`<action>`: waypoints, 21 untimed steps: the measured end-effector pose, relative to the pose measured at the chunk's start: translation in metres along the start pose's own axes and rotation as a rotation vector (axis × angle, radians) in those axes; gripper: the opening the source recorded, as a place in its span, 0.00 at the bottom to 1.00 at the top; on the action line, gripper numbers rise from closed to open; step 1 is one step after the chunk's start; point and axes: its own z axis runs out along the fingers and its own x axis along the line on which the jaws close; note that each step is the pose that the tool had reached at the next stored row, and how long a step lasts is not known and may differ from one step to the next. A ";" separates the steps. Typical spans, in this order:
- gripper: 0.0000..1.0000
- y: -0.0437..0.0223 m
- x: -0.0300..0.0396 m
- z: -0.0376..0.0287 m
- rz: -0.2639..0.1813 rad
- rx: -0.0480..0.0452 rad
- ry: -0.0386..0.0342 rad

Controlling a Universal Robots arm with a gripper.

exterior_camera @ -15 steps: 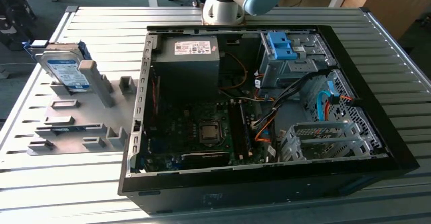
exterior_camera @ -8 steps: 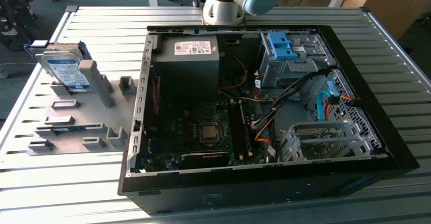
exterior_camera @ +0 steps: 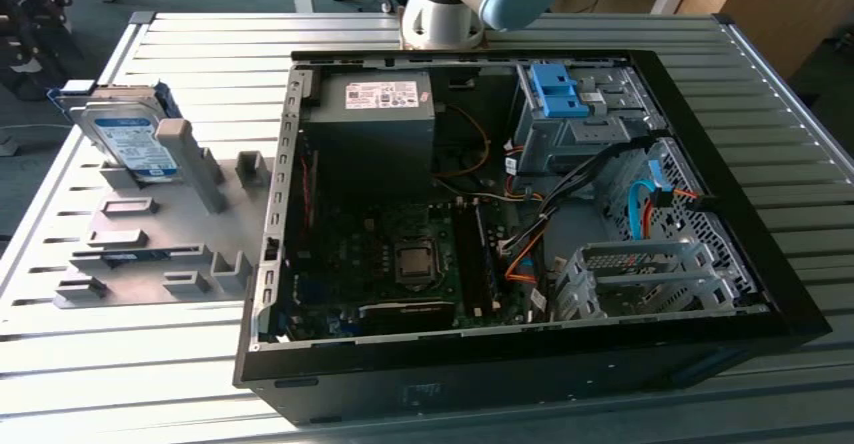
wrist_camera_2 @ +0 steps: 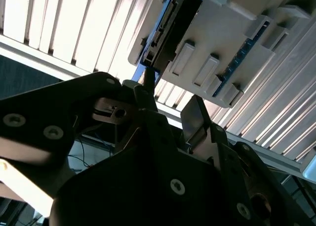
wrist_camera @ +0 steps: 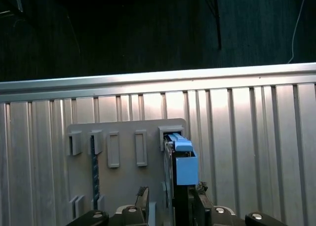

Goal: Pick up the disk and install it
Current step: 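Pick up the disk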

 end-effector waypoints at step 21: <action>0.49 0.0005 0.0000 0.0027 -0.066 -0.0017 -0.0023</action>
